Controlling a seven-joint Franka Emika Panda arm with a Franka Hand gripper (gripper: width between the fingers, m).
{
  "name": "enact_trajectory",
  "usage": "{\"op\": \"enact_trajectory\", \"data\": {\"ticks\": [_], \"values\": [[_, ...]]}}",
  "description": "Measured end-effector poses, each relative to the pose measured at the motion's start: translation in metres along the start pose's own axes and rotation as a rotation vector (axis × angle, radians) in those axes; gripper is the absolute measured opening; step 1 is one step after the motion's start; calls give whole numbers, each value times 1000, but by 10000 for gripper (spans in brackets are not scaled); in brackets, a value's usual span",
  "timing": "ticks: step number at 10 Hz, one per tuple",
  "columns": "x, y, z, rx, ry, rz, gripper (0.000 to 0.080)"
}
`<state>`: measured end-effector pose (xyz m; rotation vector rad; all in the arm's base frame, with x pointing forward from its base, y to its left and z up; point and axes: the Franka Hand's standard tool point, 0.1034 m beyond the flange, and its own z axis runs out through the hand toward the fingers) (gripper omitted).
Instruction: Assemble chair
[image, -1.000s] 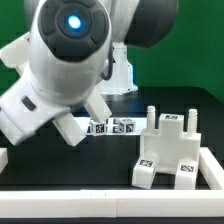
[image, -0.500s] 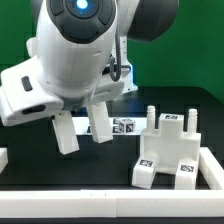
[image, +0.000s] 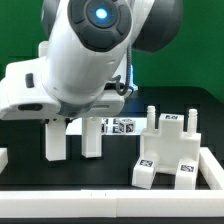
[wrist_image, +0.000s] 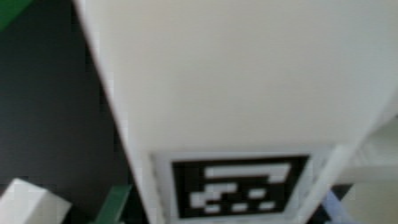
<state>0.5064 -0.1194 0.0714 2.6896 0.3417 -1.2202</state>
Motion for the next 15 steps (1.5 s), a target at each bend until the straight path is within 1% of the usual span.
{"op": "enact_trajectory", "data": {"ticks": [3, 4, 5, 7, 8, 9, 10, 11, 12, 13, 14, 15], "values": [[2, -3, 1, 0, -3, -13, 287], [0, -8, 6, 24, -66, 13, 287], [3, -9, 5, 38, -110, 19, 287], [8, -14, 4, 45, -201, 34, 287], [9, -15, 5, 48, -216, 18, 287], [10, -15, 5, 48, -210, 13, 363], [10, -16, 5, 47, -210, 8, 363], [10, -16, 5, 48, -211, 4, 504], [10, -17, 5, 47, -211, 1, 601], [9, -16, 4, 50, -216, -9, 601], [8, -14, 0, 53, -221, -12, 640], [10, -15, -2, 52, -221, -12, 647]]}}
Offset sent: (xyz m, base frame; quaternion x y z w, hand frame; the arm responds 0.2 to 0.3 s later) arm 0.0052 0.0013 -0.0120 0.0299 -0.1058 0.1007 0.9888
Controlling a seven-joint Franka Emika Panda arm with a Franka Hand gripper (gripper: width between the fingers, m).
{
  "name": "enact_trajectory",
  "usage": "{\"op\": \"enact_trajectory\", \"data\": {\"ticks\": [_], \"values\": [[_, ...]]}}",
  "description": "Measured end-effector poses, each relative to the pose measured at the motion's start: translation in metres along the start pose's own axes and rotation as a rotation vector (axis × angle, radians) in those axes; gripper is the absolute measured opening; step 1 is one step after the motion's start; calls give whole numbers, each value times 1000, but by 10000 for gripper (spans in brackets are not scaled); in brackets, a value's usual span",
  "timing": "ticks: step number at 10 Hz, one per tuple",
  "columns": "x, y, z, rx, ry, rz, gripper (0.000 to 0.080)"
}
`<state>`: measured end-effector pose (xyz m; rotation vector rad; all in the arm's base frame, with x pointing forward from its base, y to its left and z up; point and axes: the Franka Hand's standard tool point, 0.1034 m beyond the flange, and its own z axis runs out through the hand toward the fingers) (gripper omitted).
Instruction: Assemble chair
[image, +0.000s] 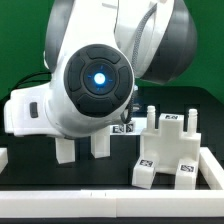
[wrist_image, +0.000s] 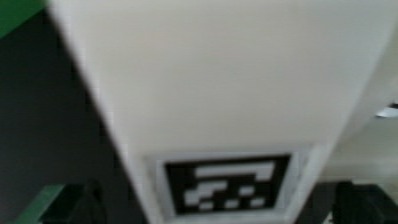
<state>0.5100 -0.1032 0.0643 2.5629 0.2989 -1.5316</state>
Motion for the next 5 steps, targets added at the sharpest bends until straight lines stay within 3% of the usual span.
{"op": "enact_trajectory", "data": {"ticks": [5], "values": [[-6, -3, -35, 12, 37, -9, 649]]}}
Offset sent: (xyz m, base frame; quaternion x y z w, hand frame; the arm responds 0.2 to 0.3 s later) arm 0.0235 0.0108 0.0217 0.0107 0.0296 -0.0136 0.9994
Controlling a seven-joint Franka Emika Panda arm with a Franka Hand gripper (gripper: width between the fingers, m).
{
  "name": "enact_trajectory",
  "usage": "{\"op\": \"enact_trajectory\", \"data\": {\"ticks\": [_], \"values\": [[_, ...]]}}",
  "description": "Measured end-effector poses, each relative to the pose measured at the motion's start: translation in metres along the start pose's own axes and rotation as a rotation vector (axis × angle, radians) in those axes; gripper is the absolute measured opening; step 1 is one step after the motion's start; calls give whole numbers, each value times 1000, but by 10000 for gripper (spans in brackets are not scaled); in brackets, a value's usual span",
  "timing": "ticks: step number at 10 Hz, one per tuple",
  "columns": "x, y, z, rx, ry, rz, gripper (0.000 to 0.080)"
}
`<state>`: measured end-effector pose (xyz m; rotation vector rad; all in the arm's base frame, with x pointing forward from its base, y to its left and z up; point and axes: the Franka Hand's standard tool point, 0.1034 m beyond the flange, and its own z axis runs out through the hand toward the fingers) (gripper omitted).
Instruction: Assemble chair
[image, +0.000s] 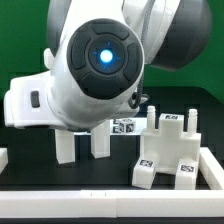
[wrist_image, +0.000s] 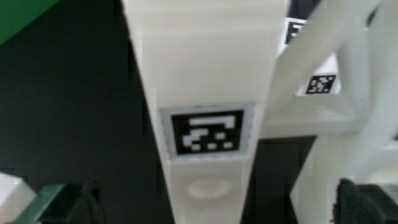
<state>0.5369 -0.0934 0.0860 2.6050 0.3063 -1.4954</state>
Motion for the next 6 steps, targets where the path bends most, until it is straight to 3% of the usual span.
{"op": "enact_trajectory", "data": {"ticks": [3, 5, 6], "values": [[0, 1, -4, 1, 11, -20, 649], [0, 1, -4, 23, 7, -43, 649], [-4, 1, -5, 84, -4, -55, 649]]}}
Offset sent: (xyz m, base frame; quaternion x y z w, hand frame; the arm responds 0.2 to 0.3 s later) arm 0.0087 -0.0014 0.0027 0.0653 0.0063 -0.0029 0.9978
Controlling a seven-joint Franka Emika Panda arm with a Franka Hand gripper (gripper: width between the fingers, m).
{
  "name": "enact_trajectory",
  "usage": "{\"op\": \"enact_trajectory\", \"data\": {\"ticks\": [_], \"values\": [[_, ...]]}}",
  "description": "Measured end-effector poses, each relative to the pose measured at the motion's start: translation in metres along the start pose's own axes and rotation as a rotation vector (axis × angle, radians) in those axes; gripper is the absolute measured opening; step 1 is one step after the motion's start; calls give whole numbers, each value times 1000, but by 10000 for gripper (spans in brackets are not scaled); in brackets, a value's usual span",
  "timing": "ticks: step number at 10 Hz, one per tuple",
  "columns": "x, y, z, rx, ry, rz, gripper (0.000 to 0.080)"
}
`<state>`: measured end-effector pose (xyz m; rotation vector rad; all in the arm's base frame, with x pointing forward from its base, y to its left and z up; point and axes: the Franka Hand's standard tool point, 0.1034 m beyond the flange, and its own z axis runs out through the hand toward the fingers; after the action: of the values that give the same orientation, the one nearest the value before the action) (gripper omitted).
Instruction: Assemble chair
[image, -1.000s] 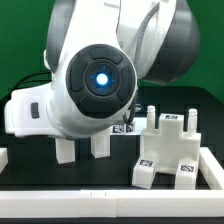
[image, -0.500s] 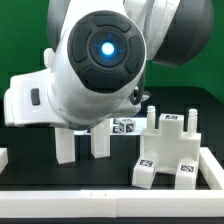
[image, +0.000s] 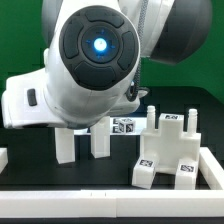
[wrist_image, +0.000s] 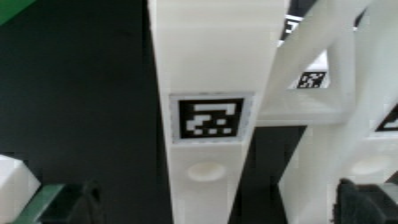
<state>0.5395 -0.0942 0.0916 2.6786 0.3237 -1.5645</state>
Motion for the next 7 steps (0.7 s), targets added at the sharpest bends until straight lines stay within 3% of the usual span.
{"op": "enact_trajectory", "data": {"ticks": [1, 2, 3, 4, 5, 6, 7], "values": [[-7, 4, -3, 61, 26, 8, 649], [-24, 6, -7, 154, 59, 9, 649], [-38, 8, -1, 249, 13, 0, 649], [-25, 19, -8, 284, 38, 2, 649], [-28, 27, -17, 372, 88, 6, 649], [-34, 31, -12, 428, 98, 20, 649], [-40, 27, -5, 460, 97, 21, 649]]}}
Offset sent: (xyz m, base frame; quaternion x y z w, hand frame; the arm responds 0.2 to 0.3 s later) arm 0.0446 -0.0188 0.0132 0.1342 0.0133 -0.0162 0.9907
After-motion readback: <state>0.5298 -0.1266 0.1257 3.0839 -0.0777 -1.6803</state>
